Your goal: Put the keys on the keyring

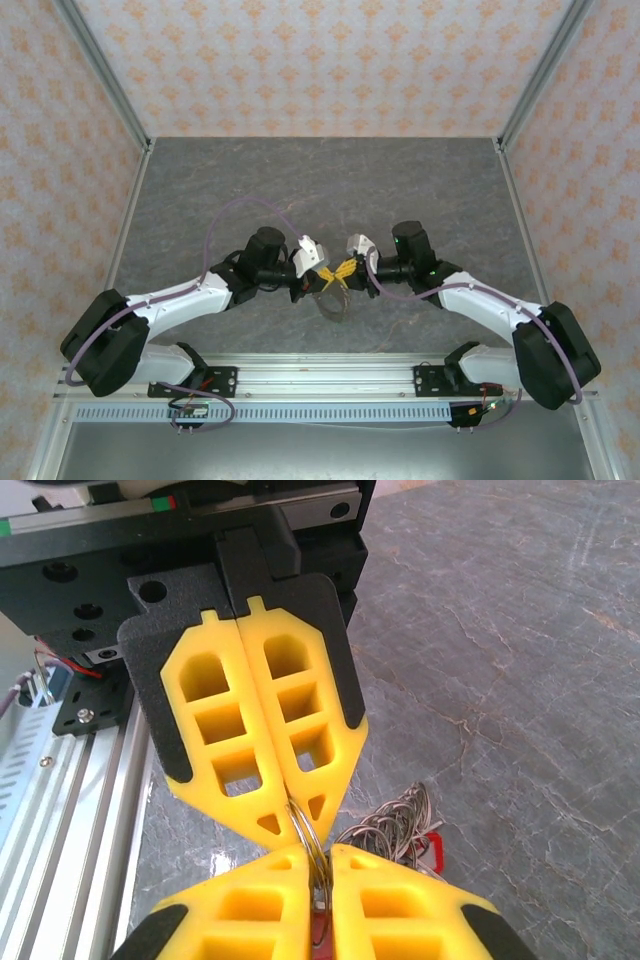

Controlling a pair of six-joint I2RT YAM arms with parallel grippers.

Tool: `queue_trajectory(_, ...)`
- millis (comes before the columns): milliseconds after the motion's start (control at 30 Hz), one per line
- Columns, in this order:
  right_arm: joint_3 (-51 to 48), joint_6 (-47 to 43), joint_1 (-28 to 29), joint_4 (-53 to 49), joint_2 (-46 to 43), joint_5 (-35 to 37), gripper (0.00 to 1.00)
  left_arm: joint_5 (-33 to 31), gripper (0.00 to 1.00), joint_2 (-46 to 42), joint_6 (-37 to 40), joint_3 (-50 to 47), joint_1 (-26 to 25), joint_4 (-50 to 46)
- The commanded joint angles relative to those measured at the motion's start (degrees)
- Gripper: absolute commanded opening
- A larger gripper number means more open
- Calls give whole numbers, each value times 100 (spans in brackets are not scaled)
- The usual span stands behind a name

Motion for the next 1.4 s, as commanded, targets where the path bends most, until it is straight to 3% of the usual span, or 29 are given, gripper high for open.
queue_trajectory(0, -43, 79, -117, 315, 137, -398, 5, 474, 0, -149, -122, 16, -48, 665)
queue_trajectory(133, 115, 110, -118, 123, 183, -606, 0, 296, 0, -101, -101, 48, -43, 486)
queue_trajectory(233, 251, 3, -98, -220, 50, -372, 0, -35, 14, -131, 84, 127, -50, 31)
queue_trajectory(400, 623, -494, 81, -1197, -135, 144, 0, -455, 23, -322, 508, 326, -78, -712)
queue_trajectory(567, 823, -655, 221, -1565, -197, 323, 0, -469, 26, -376, 776, 546, -96, -1194)
queue_trajectory(1133, 829, -619, 316, -1253, -219, 150, 0, -132, 27, -77, 1213, 976, -149, -1903)
queue_trajectory(1367, 803, -619, 314, -1182, -217, 75, 0, -42, 17, 34, 1243, 1058, -148, -1880)
